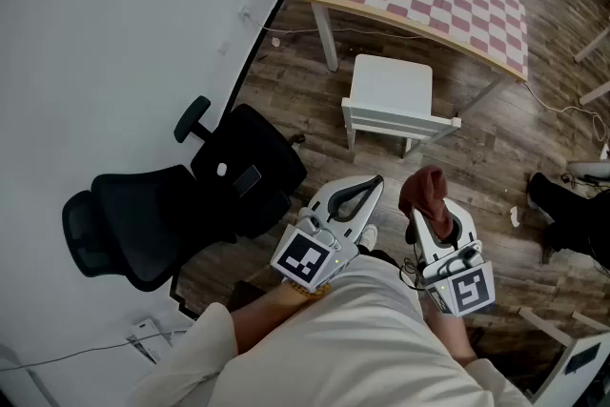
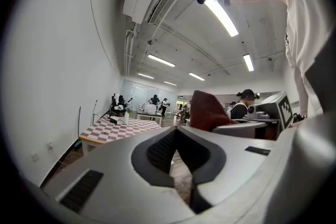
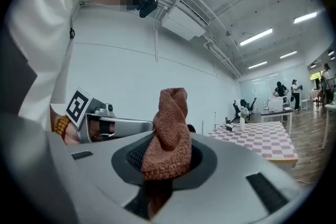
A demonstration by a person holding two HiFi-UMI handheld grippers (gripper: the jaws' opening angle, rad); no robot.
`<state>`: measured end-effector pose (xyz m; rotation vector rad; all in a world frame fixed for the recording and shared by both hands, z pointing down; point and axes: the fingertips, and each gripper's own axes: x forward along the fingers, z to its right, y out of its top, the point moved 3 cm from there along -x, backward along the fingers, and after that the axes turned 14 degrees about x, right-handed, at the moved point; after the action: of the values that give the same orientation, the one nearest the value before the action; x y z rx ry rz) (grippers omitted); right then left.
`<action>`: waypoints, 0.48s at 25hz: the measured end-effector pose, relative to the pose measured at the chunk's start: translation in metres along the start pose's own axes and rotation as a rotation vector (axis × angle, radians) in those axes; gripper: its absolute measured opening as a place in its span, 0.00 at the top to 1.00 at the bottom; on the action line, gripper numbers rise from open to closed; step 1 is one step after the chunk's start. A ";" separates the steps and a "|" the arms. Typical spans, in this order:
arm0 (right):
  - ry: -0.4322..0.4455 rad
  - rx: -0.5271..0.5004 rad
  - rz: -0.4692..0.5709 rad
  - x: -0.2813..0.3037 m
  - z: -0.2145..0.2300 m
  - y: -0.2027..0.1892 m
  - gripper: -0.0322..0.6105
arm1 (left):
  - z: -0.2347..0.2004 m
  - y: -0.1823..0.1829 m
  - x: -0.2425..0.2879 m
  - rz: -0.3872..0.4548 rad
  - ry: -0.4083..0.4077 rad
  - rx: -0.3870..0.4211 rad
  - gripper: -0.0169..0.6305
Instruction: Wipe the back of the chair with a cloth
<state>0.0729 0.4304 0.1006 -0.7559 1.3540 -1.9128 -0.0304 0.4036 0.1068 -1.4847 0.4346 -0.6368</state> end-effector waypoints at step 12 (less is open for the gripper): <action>0.012 0.024 -0.004 -0.012 0.024 -0.004 0.82 | 0.014 -0.005 0.019 -0.021 0.018 -0.007 0.95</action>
<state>0.0986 0.4273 0.1101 -0.7374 1.3353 -1.9362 -0.0072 0.4025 0.1147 -1.4928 0.4364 -0.6661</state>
